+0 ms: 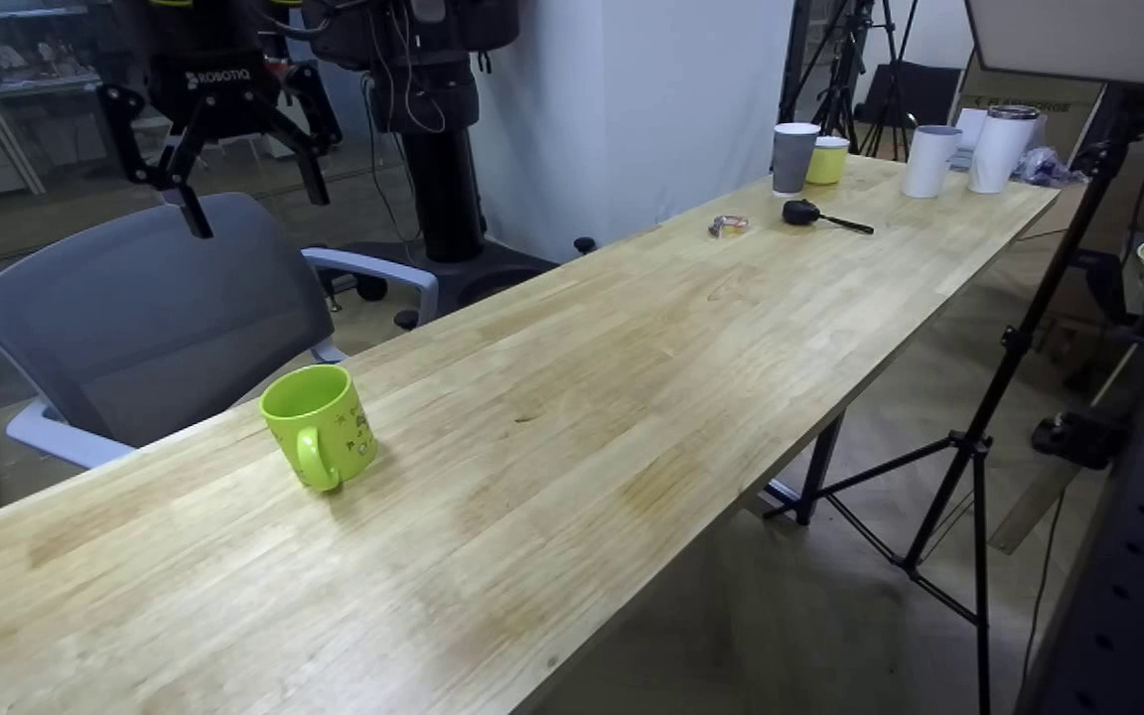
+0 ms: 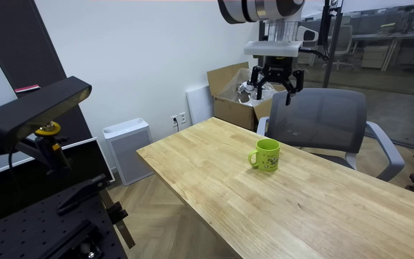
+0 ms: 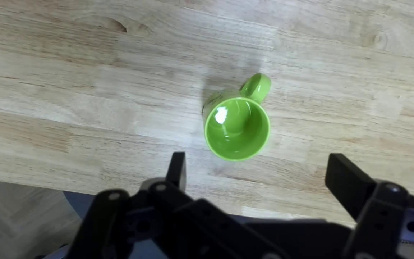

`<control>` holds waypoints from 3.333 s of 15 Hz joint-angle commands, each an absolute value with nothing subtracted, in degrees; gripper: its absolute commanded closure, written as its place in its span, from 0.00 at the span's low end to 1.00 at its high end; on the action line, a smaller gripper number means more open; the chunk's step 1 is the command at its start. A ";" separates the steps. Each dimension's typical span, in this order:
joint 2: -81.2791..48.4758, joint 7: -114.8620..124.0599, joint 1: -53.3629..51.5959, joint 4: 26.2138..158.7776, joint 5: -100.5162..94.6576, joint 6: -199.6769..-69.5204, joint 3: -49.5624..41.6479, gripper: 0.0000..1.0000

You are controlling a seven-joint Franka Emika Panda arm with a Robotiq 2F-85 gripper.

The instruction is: Move the yellow mug forward

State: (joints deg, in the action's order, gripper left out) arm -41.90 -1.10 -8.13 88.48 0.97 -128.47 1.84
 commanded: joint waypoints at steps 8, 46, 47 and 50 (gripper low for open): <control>-41.98 -0.69 -7.54 88.29 0.31 -128.30 2.60 0.00; -57.64 1.09 -6.25 82.69 -0.23 -136.71 0.94 0.00; -58.27 1.23 -6.38 81.84 -0.32 -136.43 0.87 0.00; -60.41 2.07 -6.81 79.30 -0.33 -137.18 0.66 0.00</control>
